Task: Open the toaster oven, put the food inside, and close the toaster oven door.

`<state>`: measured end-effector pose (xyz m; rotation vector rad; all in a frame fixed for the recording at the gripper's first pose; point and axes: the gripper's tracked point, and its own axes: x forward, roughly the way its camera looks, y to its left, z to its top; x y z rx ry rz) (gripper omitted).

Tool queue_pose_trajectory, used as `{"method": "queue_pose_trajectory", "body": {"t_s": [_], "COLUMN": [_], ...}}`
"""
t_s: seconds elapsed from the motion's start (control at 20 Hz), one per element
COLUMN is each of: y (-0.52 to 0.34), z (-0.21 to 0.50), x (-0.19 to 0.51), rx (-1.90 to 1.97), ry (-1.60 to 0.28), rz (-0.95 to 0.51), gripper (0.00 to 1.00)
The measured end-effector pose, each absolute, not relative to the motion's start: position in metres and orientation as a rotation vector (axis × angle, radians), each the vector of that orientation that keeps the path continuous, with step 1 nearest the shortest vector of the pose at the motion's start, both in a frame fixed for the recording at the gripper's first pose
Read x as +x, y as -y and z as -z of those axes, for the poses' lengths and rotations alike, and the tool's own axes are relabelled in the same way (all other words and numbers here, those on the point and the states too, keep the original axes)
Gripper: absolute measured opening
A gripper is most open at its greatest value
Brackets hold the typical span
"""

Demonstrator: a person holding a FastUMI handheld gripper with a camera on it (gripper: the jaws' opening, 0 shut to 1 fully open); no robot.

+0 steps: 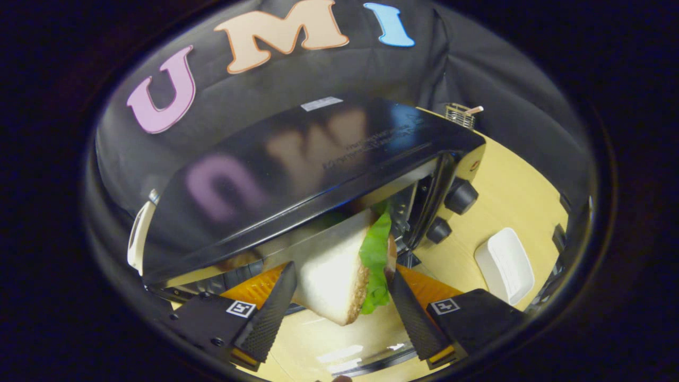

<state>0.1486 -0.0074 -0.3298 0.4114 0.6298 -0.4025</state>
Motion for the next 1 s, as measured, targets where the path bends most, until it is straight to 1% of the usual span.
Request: {"method": "queue_pose_trajectory", "body": {"t_s": [0.1, 0.3, 0.7, 1.0], "y": [0.011, 0.017, 0.023, 0.011], "z": [0.329, 0.324, 0.308, 0.28], "x": [0.152, 0.171, 0.177, 0.14], "rx": [0.367, 0.252, 0.067, -0.032], "ry": [-0.646, -0.601, -0.495, -0.405], "rz": [0.379, 0.36, 0.446, 0.386], "gripper": [1.0, 1.0, 1.0, 1.0]}}
